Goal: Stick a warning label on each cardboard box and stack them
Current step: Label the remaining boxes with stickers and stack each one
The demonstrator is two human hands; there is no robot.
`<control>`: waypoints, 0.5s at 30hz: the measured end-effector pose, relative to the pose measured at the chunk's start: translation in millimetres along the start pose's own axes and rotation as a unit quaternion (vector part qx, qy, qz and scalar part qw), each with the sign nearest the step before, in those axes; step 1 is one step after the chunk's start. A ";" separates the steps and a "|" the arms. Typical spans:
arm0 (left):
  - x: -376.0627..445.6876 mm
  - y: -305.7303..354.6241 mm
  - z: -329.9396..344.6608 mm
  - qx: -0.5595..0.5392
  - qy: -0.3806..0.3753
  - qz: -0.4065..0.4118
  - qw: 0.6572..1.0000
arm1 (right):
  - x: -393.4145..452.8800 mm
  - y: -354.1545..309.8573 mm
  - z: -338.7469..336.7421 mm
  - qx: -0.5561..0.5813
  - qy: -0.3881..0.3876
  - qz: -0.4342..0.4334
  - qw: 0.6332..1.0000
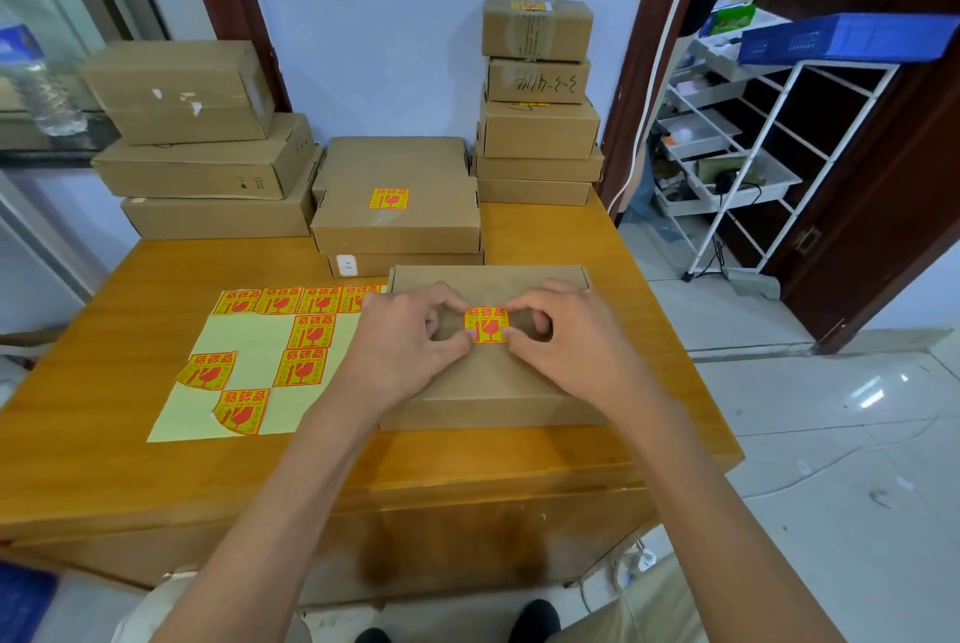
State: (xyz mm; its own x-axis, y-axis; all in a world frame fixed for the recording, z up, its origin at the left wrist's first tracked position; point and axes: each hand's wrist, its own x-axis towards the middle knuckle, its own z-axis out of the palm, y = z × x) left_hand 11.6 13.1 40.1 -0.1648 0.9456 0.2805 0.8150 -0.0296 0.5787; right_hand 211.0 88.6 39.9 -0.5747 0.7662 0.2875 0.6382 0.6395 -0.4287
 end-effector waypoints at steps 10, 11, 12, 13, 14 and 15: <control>-4.9 -3.3 -3.5 -0.058 0.045 -0.013 0.997 | -2.9 -6.6 -3.2 -0.029 -0.003 -0.011 1.000; -5.8 -4.8 -4.3 -0.066 0.054 -0.018 0.996 | -4.2 -7.2 -4.8 -0.035 -0.011 -0.010 0.999; -7.0 -6.0 -5.3 -0.079 0.061 -0.031 0.995 | -6.7 -6.9 -6.9 -0.037 -0.018 -0.006 0.999; -9.2 -5.5 -7.1 -0.095 0.067 -0.052 0.992 | -10.3 -5.5 -9.4 -0.032 -0.020 0.000 0.999; -12.4 -5.1 -8.6 -0.107 0.072 -0.072 0.989 | -15.5 -3.0 -12.2 -0.025 -0.013 0.007 1.000; -16.8 -4.1 -10.1 -0.112 0.080 -0.086 0.987 | -21.3 0.0 -14.8 -0.022 0.003 0.017 1.000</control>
State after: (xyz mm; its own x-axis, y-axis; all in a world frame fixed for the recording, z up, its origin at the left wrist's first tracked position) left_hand 5.4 -5.9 40.8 -0.3893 0.8806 0.2702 0.6274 0.0387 0.7777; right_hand 230.8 73.2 46.4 -0.5490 0.7884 0.2776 0.6795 0.6144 -0.4011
